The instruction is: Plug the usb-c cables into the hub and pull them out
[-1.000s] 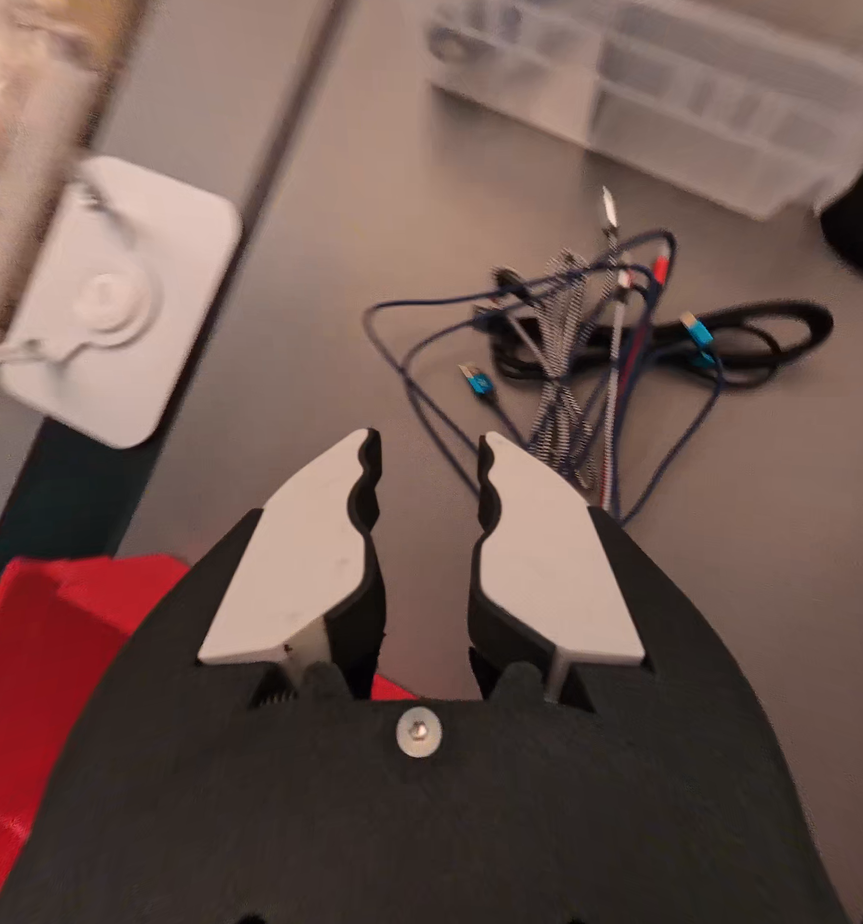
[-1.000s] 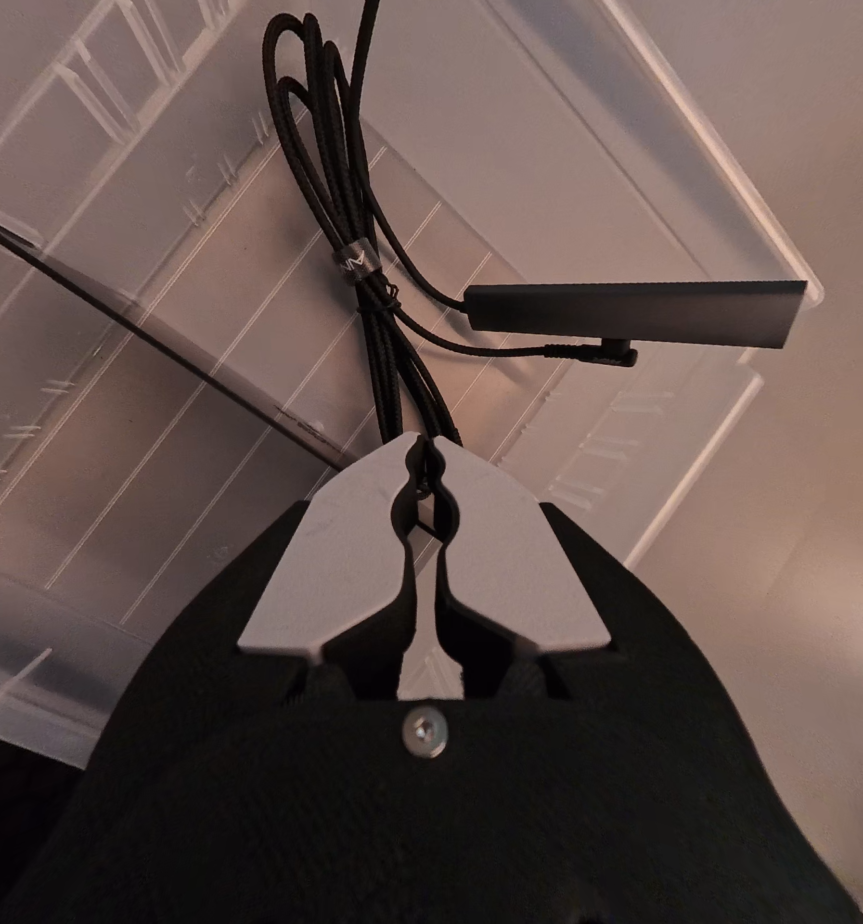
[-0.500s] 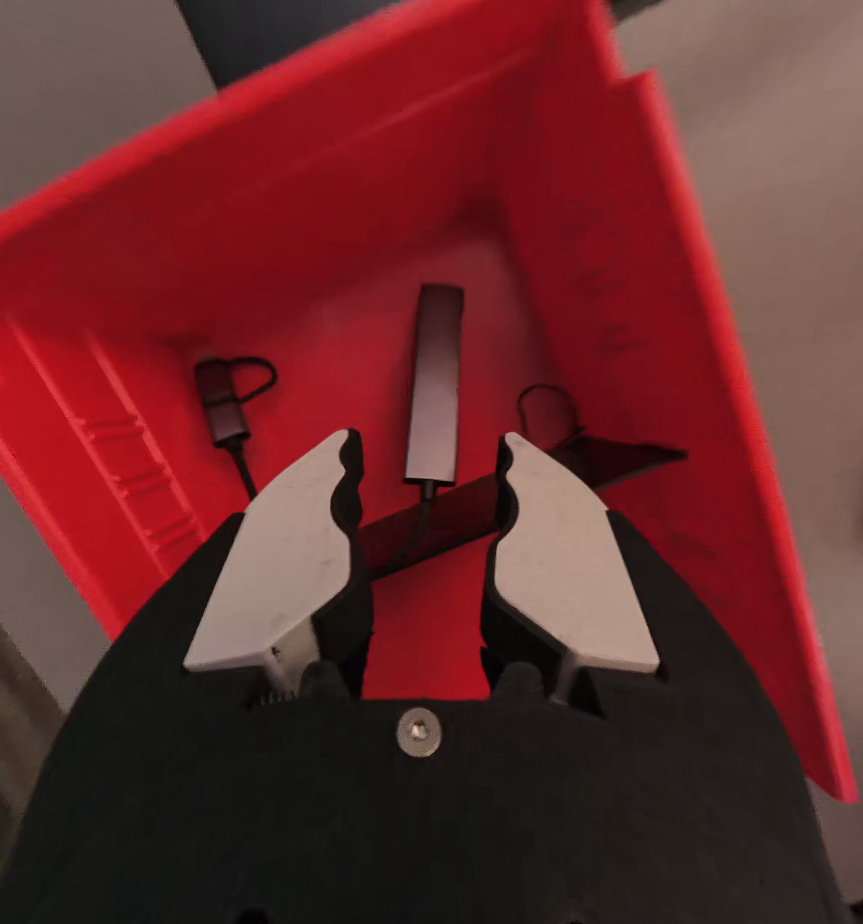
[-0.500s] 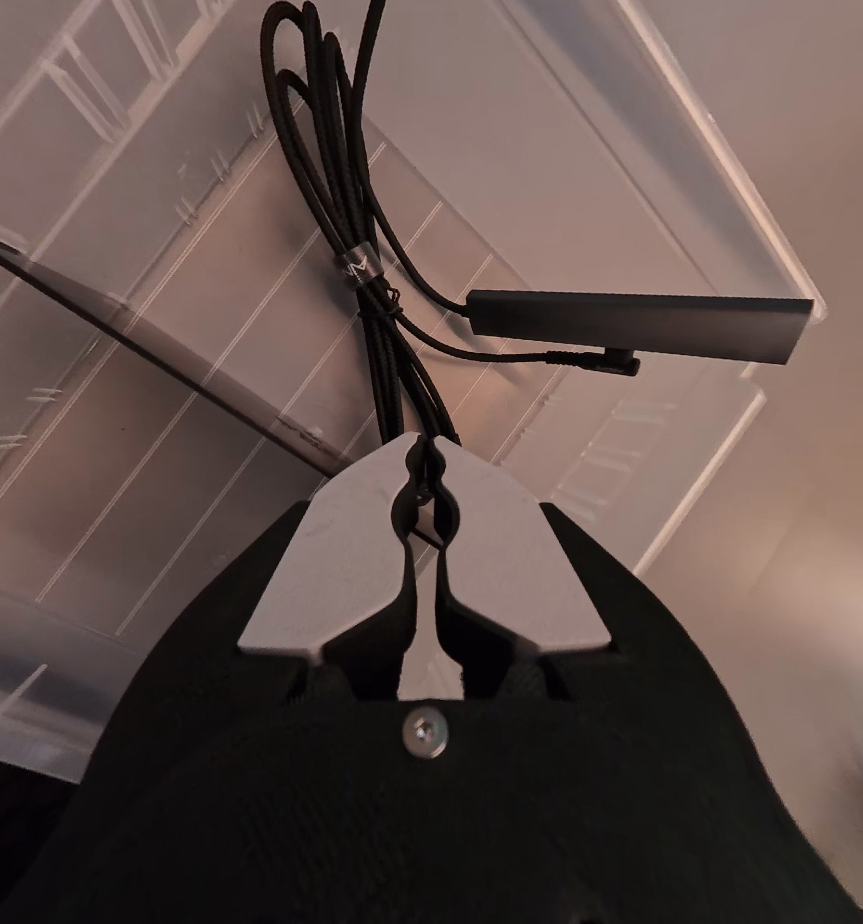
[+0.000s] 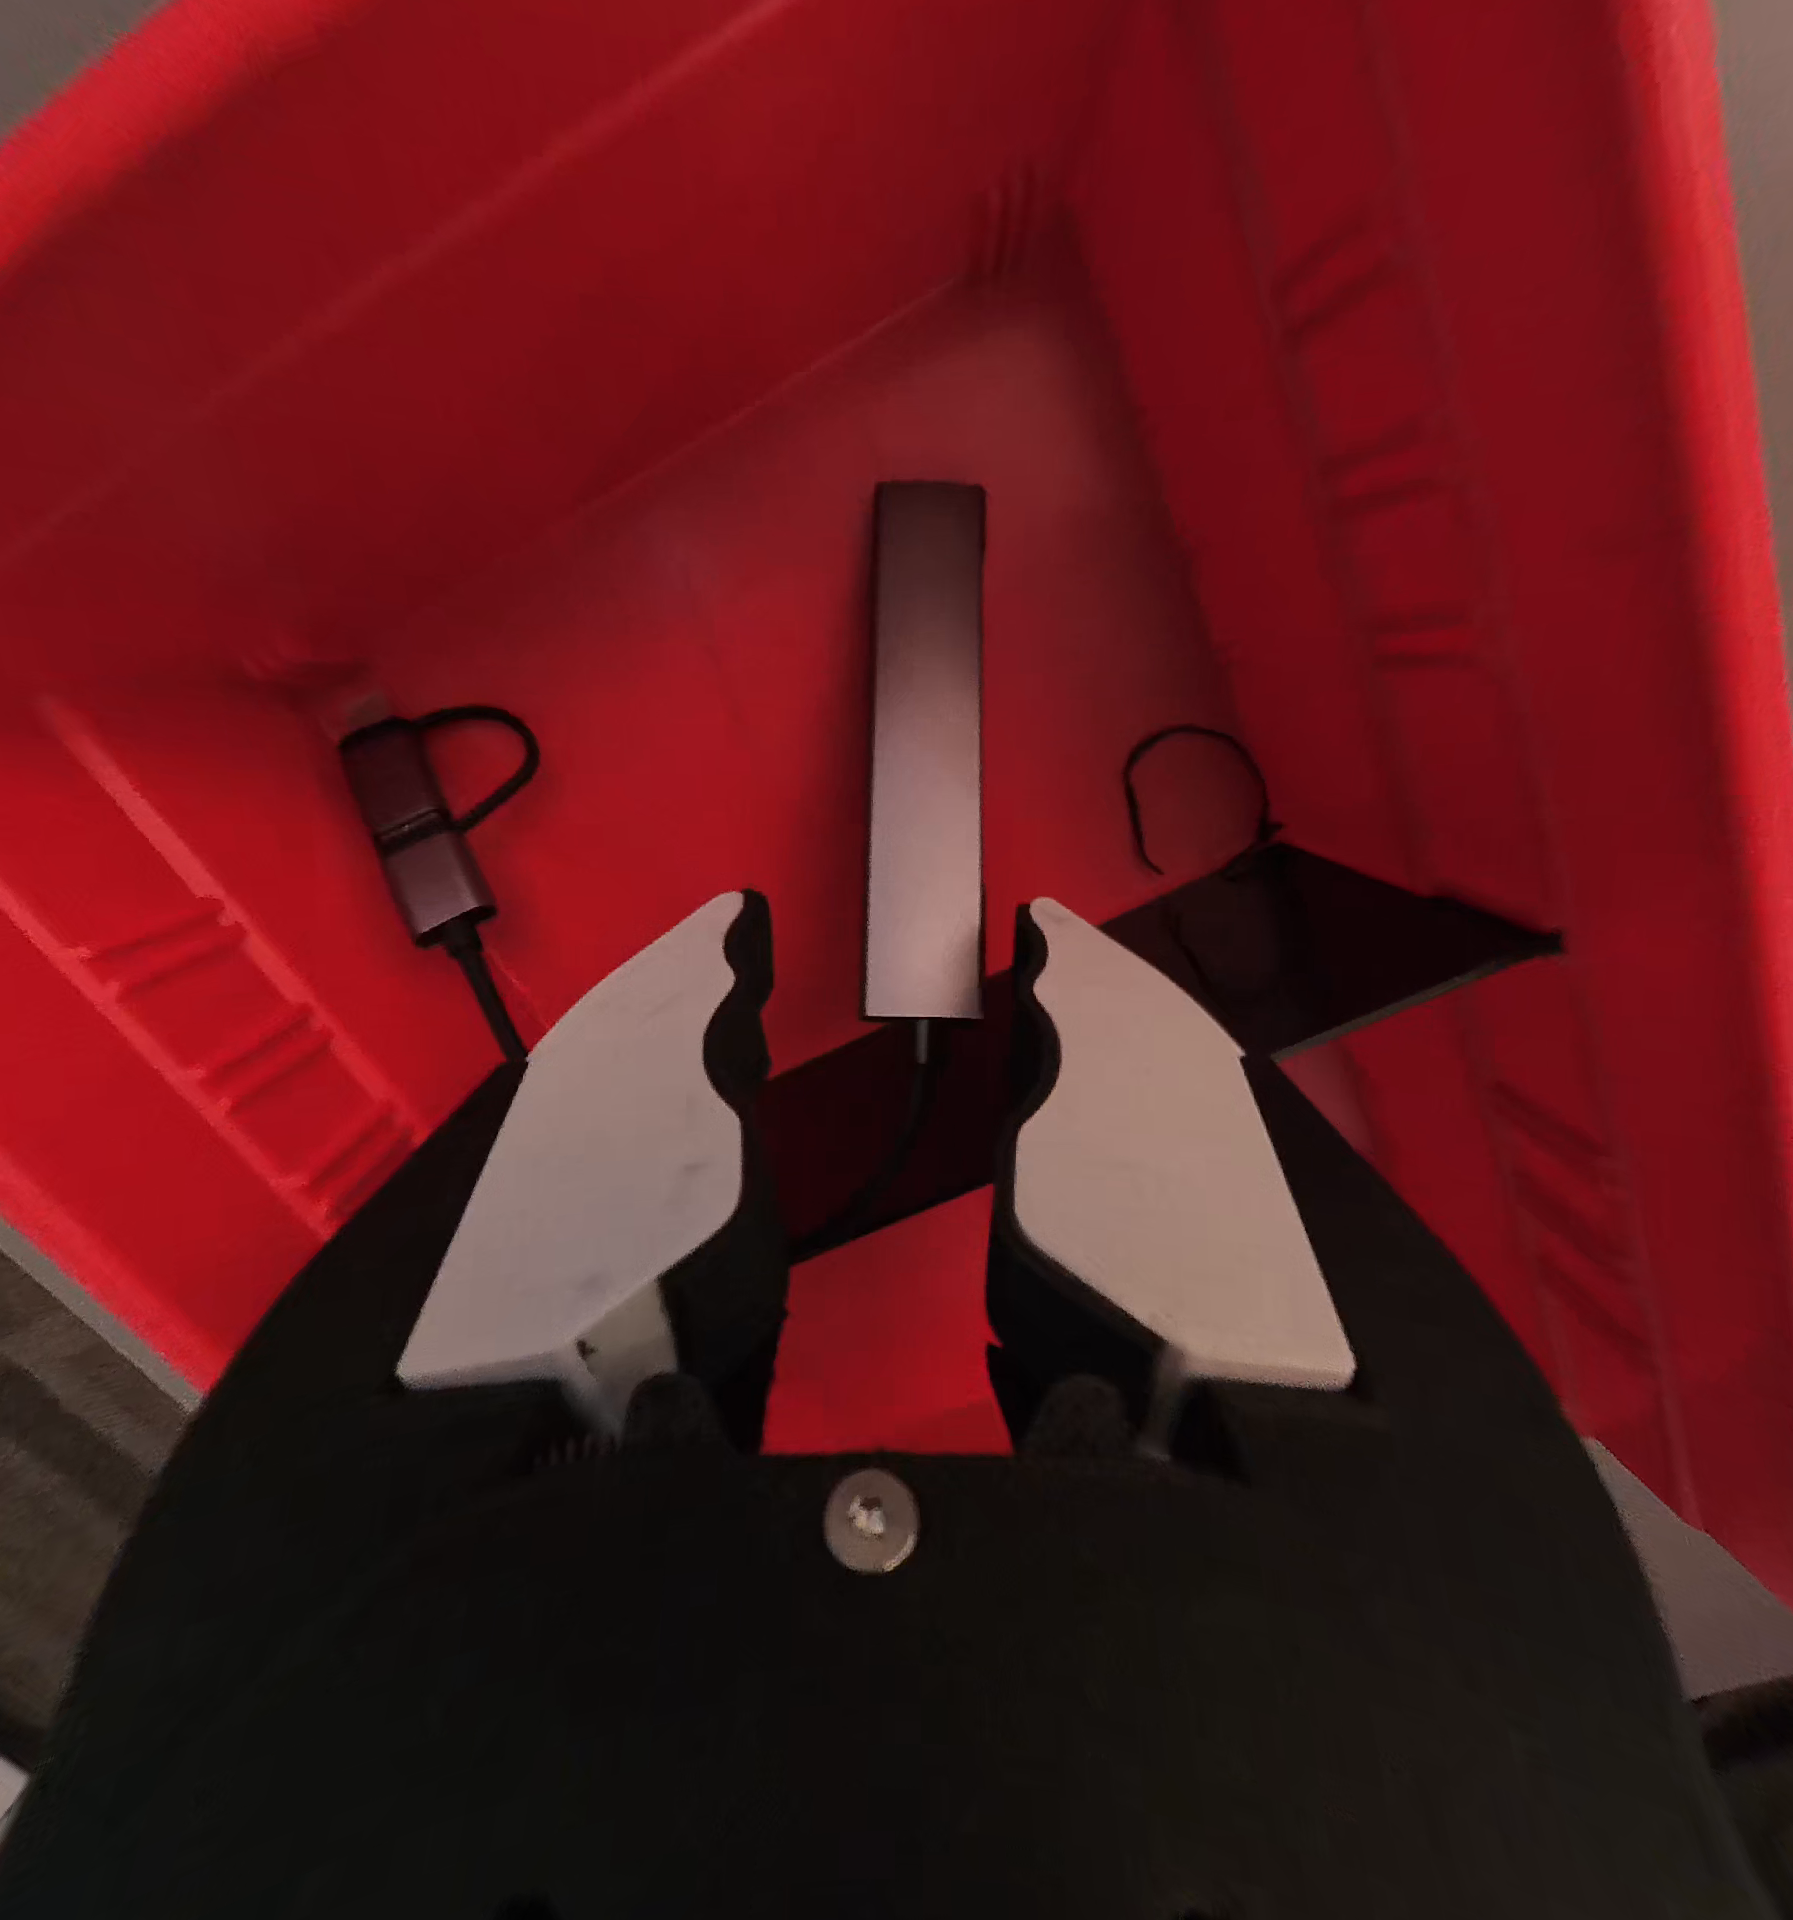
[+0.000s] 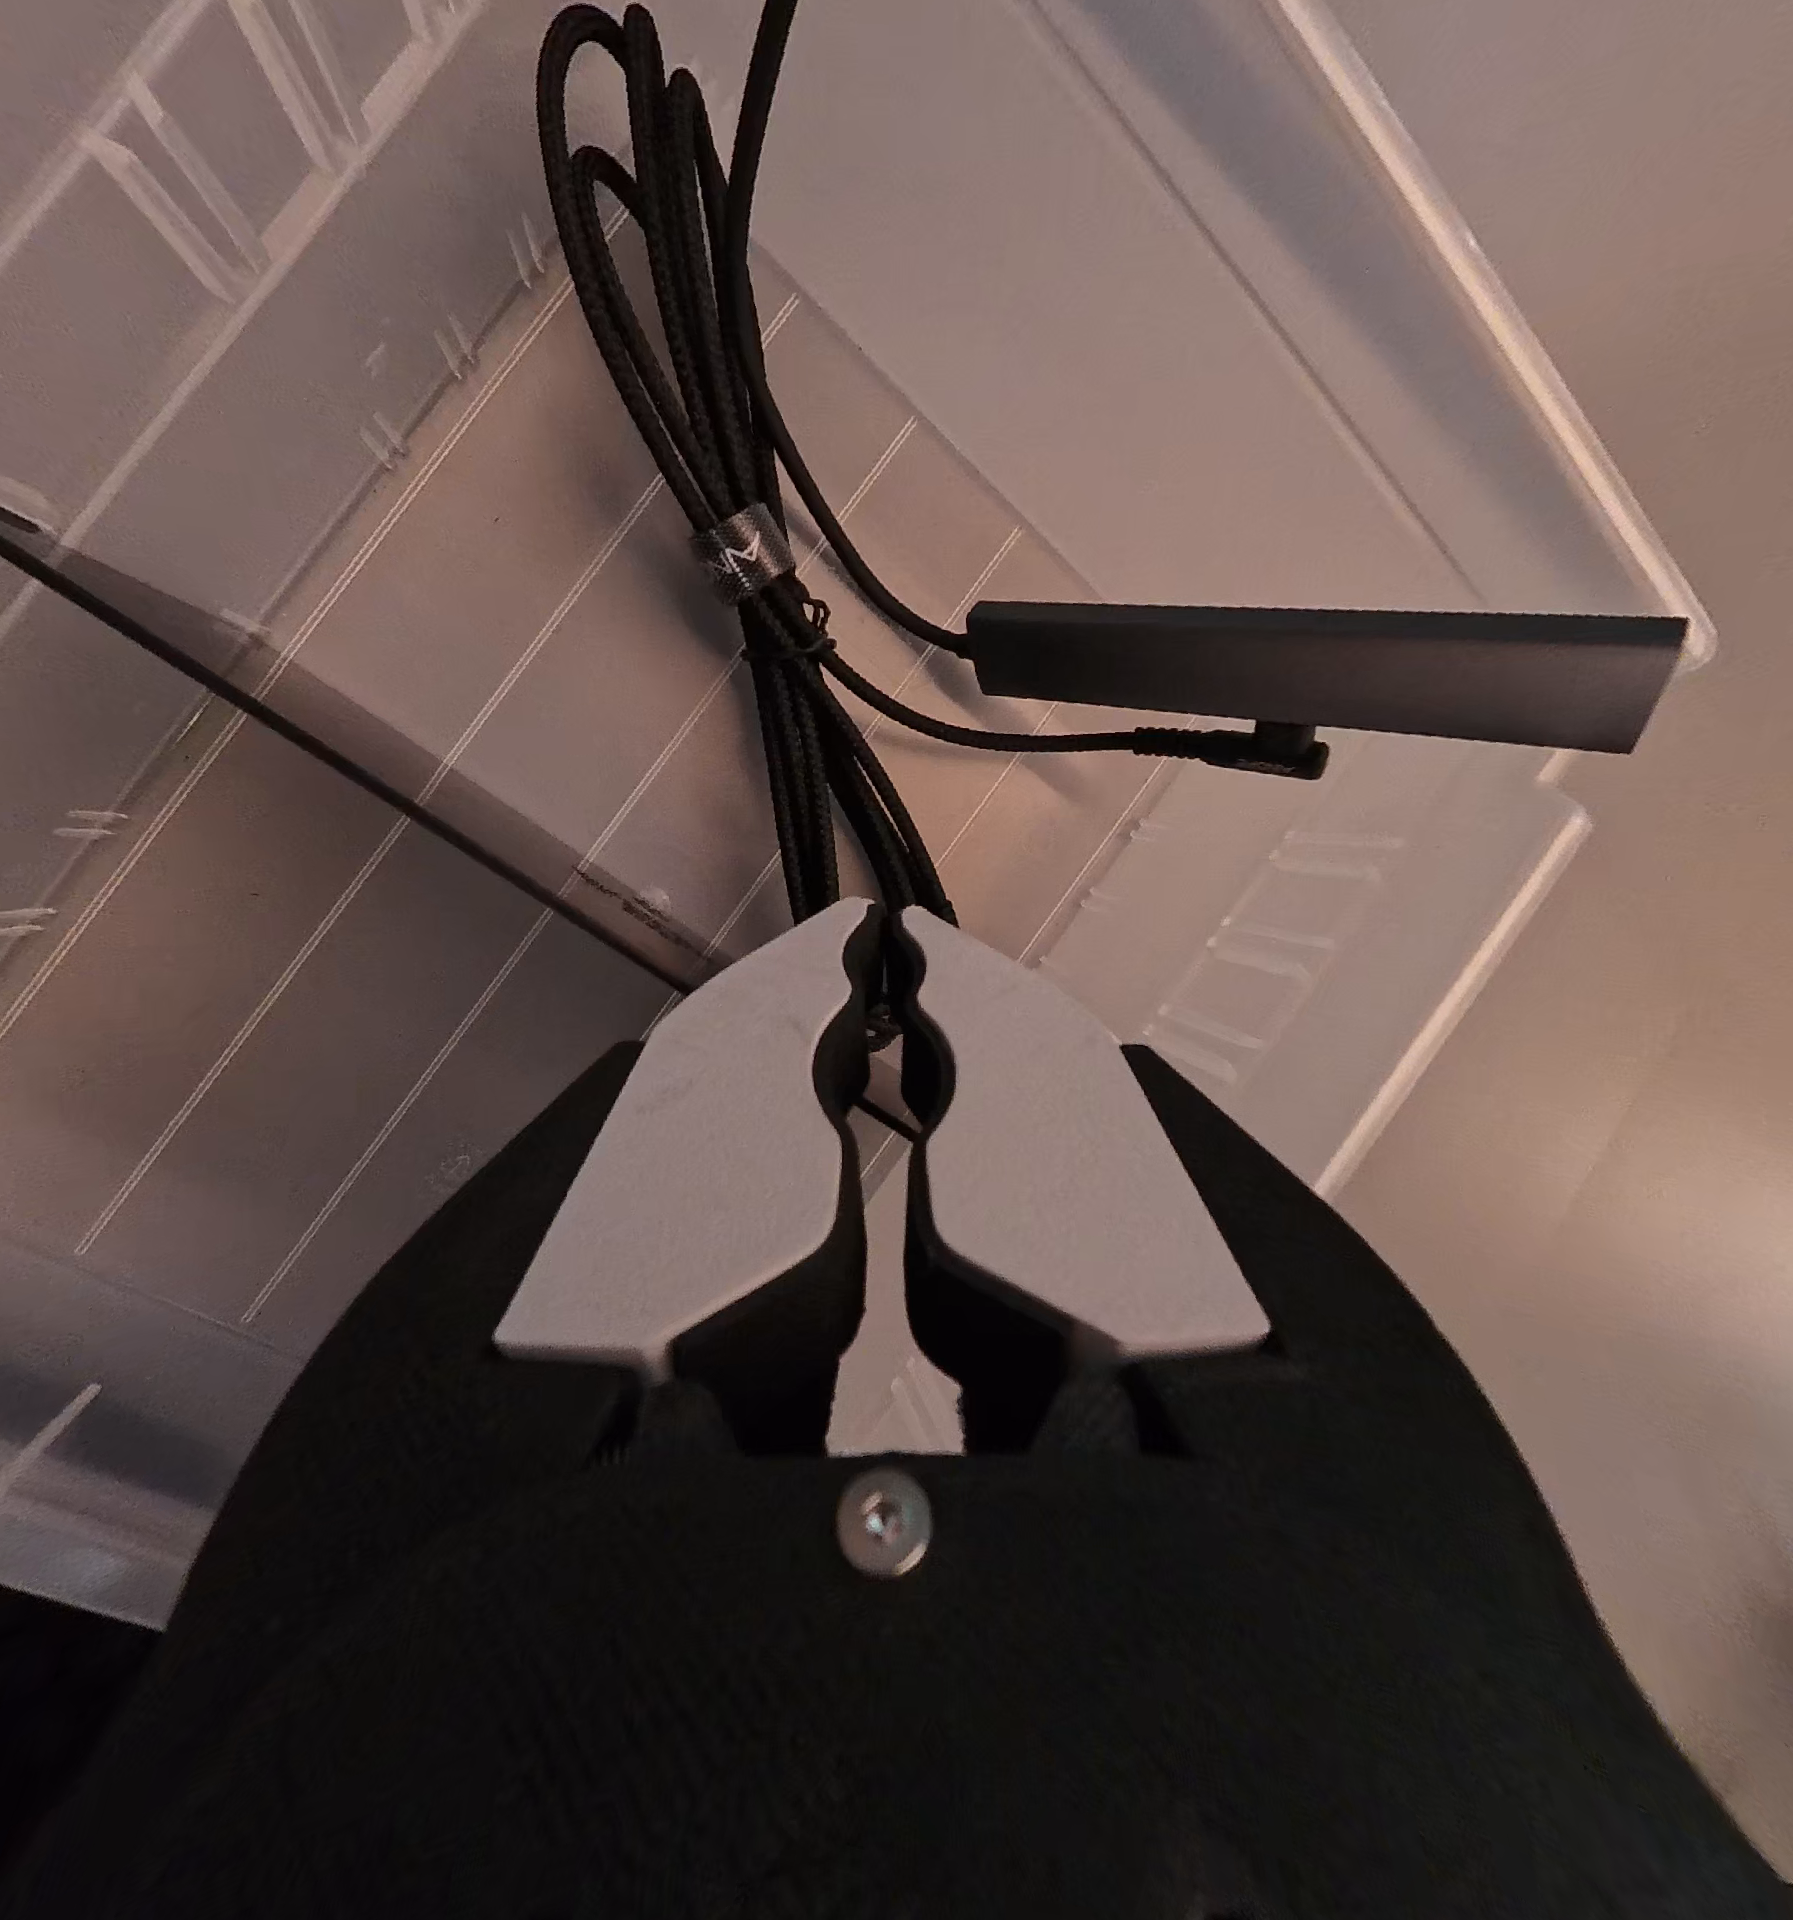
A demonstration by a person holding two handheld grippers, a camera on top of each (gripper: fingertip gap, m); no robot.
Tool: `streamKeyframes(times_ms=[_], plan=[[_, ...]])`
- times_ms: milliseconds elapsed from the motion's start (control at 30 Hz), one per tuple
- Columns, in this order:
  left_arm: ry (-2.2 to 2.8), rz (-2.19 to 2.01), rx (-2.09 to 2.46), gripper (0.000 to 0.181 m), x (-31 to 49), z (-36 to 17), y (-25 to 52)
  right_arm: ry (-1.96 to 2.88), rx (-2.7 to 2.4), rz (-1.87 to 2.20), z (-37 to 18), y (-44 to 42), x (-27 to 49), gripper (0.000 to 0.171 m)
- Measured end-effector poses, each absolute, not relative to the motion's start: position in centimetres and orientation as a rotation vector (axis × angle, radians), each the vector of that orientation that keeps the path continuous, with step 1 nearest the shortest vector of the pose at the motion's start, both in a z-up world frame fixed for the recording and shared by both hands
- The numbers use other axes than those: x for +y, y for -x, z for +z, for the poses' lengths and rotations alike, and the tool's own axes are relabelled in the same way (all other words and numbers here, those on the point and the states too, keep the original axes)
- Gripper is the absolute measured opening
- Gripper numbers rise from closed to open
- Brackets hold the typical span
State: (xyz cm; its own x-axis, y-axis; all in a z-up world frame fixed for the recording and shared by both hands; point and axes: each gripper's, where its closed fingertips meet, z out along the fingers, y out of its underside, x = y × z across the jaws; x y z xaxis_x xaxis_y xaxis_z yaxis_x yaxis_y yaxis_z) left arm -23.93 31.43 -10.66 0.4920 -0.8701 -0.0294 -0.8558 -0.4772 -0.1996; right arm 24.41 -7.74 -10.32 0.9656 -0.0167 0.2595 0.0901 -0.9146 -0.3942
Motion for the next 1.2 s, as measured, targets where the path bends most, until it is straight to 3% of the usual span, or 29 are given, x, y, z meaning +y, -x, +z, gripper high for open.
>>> streamKeyframes(times_ms=[267, 300, 333, 567, 900, 1067, 1200], plan=[[2.613, -0.153, 1.503, 0.054, 30.8, -11.1, 24.0, 2.710, -0.083, -0.402, -10.3, -24.5, -7.7, 0.001], [2.604, -0.143, 1.509, 0.045, 30.8, -11.0, 24.0, 2.714, -0.090, -0.412, -10.3, -24.5, -7.7, 0.001], [2.581, -0.134, 1.516, 0.023, 30.9, -10.7, 24.0, 2.718, -0.098, -0.422, -10.3, -24.5, -7.7, 0.001], [2.566, -0.216, 1.502, 0.023, 30.5, -9.9, 24.0, 2.728, -0.131, -0.468, -10.2, -24.6, -7.8, 0.001], [2.191, -0.534, 1.315, 0.022, 28.4, 1.1, 22.6, 2.746, -0.152, -0.517, -9.9, -24.9, -8.4, 0.001], [1.859, -0.862, 1.390, 0.022, 21.8, 8.0, 18.6, 2.756, -0.142, -0.547, -9.5, -25.1, -8.8, 0.001], [1.698, -0.931, 1.555, 0.022, 15.9, 9.3, 14.8, 2.743, -0.109, -0.623, -8.4, -25.6, -9.2, 0.001]])
